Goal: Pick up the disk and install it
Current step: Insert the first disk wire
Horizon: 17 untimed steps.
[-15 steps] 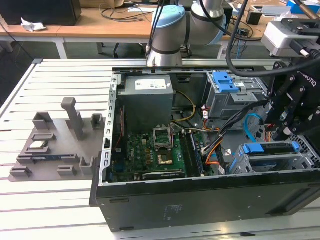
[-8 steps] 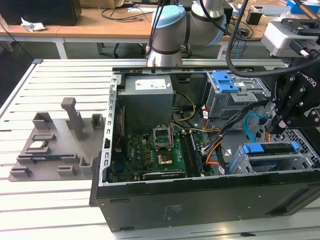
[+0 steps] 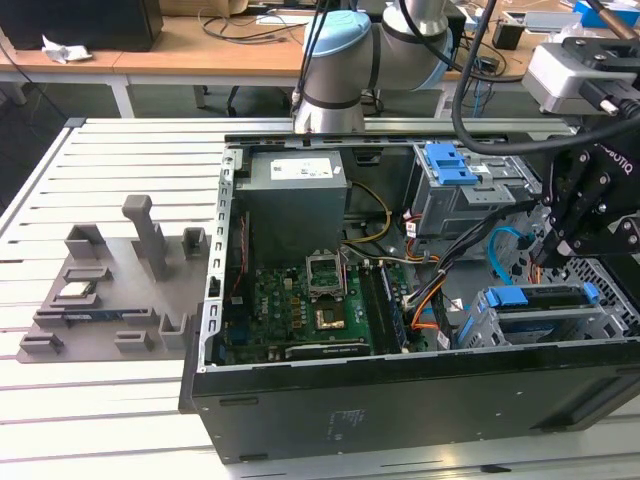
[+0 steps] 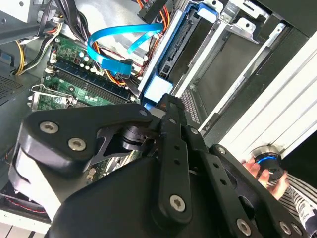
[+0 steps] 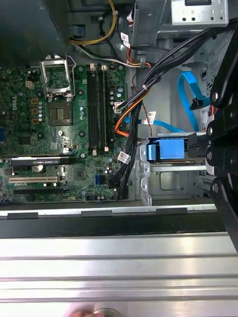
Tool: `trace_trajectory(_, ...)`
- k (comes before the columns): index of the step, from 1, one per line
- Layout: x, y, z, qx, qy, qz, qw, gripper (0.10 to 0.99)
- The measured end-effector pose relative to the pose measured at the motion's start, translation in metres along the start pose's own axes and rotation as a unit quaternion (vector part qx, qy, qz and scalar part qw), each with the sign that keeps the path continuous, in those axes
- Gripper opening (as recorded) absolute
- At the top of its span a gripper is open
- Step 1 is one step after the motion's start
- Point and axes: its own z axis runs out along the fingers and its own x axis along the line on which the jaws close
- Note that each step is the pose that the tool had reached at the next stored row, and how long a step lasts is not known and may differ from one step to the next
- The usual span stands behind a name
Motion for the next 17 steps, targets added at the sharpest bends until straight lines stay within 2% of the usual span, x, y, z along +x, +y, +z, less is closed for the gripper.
trace_trajectory(4,0.0000,0.0000,0.0002,0.0000,0.0000,0.000,1.0000,0.114)
trace_trajectory(5,0.0000,0.0000,0.0002,0.0000,0.0000,0.000,1.0000,0.235)
trace_trajectory(6,0.0000,0.0000,0.0002,0.0000,0.0000,0.000,1.0000,0.302)
trace_trajectory(9,-0.0002,-0.0023,0.0008,-0.0002,-0.0001,0.000,1.0000,0.302)
trace_trajectory(10,-0.0010,-0.0062,0.0011,-0.0007,-0.0001,0.000,1.0000,0.302)
trace_trajectory(13,-0.0064,-0.0250,0.0029,-0.0045,0.0002,0.000,1.0000,0.302)
trace_trajectory(14,-0.0089,-0.0278,0.0034,-0.0049,0.0002,0.000,1.0000,0.302)
trace_trajectory(16,-0.0195,-0.0319,0.0050,-0.0050,0.0001,0.000,1.0000,0.302)
trace_trajectory(17,-0.0301,-0.0374,0.0088,-0.0059,0.0001,0.000,1.0000,0.302)
